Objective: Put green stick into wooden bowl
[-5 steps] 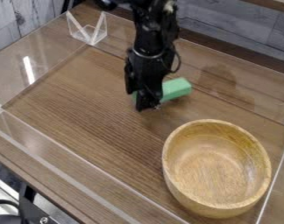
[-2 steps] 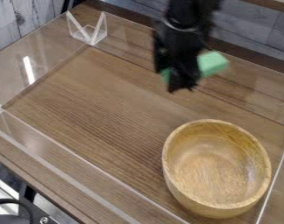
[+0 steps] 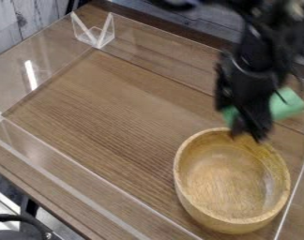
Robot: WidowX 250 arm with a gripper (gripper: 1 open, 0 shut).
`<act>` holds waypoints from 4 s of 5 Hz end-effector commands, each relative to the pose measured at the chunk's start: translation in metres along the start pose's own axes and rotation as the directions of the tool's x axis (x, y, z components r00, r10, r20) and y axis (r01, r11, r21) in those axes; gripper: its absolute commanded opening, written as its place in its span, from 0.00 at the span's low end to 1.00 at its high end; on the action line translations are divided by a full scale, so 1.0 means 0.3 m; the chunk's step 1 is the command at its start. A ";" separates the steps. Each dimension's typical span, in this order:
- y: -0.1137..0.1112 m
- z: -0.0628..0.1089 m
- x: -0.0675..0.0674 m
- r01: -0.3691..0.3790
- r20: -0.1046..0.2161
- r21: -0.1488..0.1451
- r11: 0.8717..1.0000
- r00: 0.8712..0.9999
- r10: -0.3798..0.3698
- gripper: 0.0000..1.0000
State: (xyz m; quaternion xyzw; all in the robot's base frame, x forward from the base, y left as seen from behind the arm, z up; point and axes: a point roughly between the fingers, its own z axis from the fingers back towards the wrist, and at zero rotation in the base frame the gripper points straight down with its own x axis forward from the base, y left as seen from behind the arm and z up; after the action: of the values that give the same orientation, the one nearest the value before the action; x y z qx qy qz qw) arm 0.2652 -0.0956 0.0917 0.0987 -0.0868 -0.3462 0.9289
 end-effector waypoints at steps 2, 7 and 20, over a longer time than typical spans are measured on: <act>0.025 0.080 -0.017 -0.019 0.087 0.020 1.000 0.996 0.018 0.00; -0.054 0.098 -0.005 0.031 0.144 0.022 0.999 0.989 -0.034 0.00; -0.112 0.082 -0.068 -0.084 0.122 -0.140 0.987 0.987 0.101 1.00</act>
State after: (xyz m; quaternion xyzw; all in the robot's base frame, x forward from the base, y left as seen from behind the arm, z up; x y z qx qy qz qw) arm 0.2123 -0.1063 0.0892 0.0158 -0.0955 -0.3187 0.9429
